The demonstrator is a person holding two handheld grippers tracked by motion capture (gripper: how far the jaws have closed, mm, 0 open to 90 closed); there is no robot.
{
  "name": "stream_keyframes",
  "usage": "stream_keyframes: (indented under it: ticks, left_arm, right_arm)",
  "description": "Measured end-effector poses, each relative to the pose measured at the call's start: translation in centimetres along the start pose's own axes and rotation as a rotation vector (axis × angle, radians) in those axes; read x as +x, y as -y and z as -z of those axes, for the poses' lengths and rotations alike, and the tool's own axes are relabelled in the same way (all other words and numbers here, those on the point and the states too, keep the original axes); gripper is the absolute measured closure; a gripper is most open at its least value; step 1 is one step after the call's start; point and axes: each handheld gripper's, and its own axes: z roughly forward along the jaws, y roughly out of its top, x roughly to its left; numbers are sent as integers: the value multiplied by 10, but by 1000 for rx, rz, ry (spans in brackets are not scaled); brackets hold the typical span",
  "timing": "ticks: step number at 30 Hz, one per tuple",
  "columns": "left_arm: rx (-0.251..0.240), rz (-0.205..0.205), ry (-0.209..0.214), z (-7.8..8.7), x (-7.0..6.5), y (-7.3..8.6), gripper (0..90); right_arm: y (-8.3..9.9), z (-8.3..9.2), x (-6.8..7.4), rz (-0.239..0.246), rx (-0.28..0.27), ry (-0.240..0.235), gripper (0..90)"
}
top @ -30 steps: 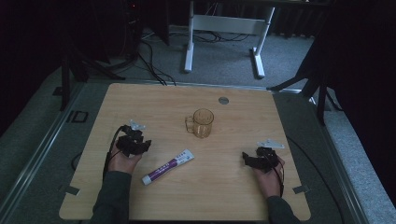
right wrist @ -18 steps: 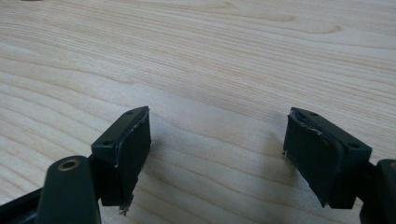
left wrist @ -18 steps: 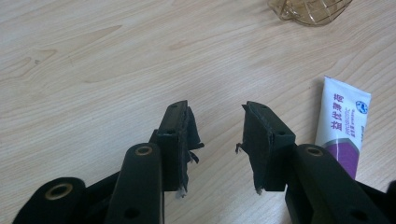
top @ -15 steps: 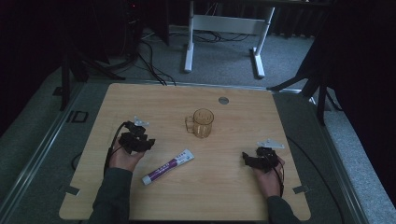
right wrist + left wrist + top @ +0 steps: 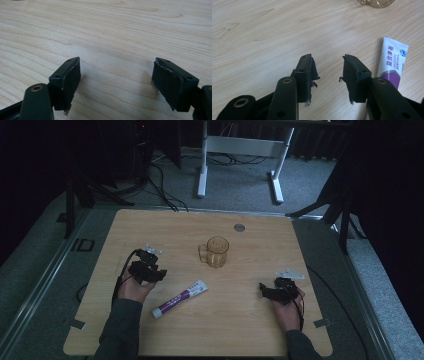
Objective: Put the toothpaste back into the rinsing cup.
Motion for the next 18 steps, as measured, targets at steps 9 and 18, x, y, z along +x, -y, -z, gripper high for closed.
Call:
stream_keyframes:
  ticks: [9,18]
  left_arm:
    - [28,-18,9,0,-4,0,570]
    - [61,-46,26,-4,-10,0,563]
  right_arm:
    - [0,0,0,0,0,0,229]
    - [0,0,0,1,-1,0,230]
